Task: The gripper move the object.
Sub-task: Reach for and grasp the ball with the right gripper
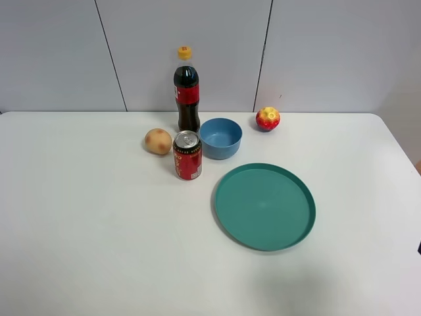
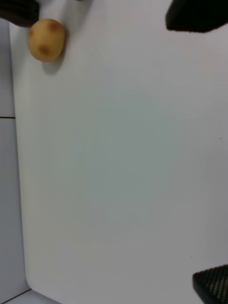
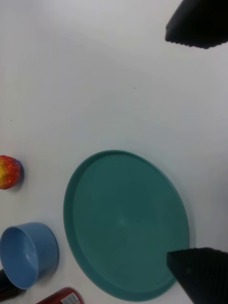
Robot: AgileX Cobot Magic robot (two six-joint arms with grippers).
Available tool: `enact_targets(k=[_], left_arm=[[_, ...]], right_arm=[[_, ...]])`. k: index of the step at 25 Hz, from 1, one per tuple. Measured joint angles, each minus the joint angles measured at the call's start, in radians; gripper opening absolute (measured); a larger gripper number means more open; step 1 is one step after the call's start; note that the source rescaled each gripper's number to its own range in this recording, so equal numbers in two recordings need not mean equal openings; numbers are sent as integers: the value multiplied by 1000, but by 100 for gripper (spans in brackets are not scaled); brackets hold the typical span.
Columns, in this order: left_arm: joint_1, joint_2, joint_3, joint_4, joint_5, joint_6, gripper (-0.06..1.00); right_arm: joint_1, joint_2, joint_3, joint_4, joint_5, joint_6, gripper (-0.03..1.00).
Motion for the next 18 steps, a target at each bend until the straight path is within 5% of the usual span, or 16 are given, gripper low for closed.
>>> enact_targets(k=[1,18], left_arm=[[0,0,0,0,0,0,100],[0,0,0,0,0,0,100]], right_arm=[[0,0,0,0,0,0,78],[0,0,0,0,0,0,75]])
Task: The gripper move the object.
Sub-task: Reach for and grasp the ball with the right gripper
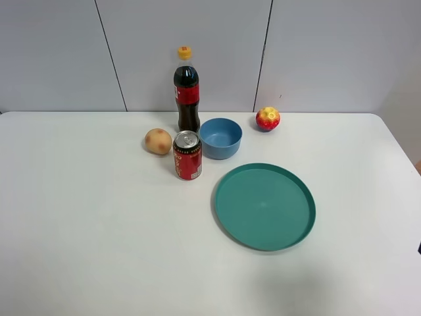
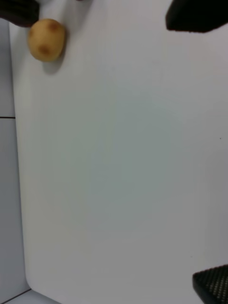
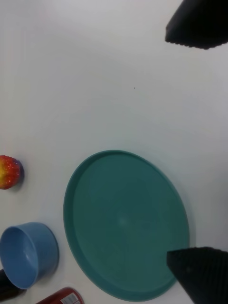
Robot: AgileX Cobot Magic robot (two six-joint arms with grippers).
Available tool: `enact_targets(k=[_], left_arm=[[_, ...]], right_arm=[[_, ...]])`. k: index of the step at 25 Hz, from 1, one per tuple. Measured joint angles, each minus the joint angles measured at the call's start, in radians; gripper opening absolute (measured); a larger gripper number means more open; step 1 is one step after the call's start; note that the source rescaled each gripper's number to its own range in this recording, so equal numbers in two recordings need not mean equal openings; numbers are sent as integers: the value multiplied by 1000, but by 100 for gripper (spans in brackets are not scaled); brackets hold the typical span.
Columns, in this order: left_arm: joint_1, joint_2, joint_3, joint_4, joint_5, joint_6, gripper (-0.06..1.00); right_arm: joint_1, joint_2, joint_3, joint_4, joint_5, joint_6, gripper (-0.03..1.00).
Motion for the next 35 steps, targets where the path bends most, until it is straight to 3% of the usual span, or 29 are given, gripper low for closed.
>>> enact_targets(k=[35], left_arm=[[0,0,0,0,0,0,100]], right_arm=[[0,6,-25,22,-28,50,75]])
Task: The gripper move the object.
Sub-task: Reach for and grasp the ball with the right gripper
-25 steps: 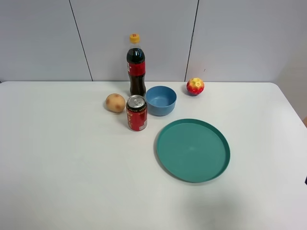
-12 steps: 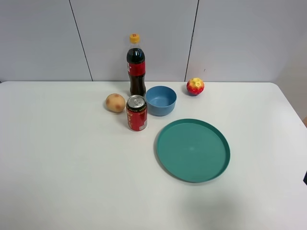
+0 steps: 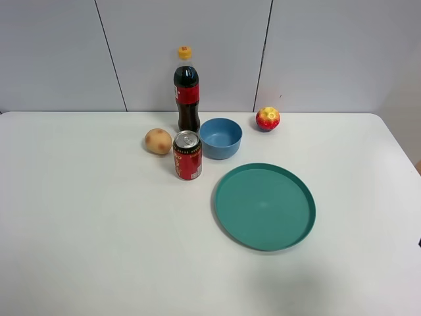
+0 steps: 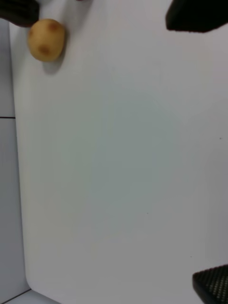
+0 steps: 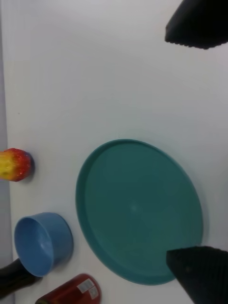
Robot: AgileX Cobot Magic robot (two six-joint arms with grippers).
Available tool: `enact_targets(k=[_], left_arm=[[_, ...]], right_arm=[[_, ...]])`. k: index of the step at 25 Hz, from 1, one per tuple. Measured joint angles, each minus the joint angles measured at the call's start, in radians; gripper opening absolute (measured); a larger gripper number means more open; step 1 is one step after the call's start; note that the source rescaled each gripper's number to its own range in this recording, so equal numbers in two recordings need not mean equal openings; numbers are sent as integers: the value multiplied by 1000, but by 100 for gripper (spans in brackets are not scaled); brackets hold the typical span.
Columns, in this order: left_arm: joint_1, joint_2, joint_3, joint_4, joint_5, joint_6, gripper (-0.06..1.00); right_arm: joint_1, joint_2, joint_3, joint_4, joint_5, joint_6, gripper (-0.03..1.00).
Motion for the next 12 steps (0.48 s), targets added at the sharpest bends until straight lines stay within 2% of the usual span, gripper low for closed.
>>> enact_targets(k=[4,12], left_arm=[[0,0,0,0,0,0,100],[0,0,0,0,0,0,100]], right_arm=[[0,104,-85,-30,-6,4,75],[0,447,-288,-46,-30,4,75]])
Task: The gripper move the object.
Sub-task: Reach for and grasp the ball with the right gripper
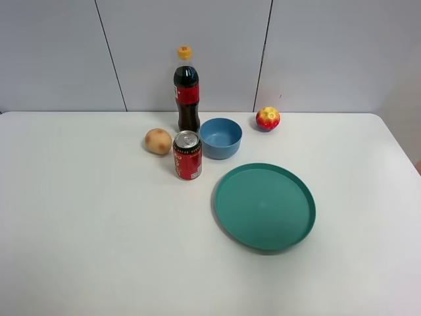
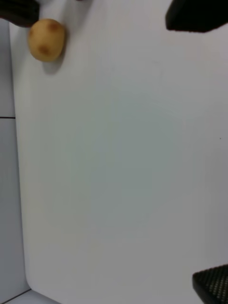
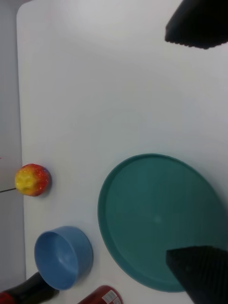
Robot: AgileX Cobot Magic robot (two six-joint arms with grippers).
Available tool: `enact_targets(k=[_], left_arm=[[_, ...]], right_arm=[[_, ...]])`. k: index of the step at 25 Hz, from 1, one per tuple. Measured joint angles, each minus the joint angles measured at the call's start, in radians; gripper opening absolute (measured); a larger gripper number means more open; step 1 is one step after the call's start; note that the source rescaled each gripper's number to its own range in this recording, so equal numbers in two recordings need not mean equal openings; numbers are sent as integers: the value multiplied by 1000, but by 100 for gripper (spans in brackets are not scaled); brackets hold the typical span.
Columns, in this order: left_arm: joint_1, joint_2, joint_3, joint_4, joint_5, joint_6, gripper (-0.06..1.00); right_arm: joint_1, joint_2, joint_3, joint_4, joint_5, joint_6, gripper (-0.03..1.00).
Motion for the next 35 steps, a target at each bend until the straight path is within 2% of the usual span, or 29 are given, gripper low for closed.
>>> enact_targets(k=[8,19,28,35], left_arm=[[0,0,0,0,0,0,100],[0,0,0,0,0,0,100],[0,0,0,0,0,0,100],[0,0,0,0,0,0,100]], right_arm=[[0,331,-118,1,-141,0,74],[0,730,-206,5,-376,-1,74],[0,939,-206,5,-574,-1,74],[1,1043,-206,25,-776,-1,74]])
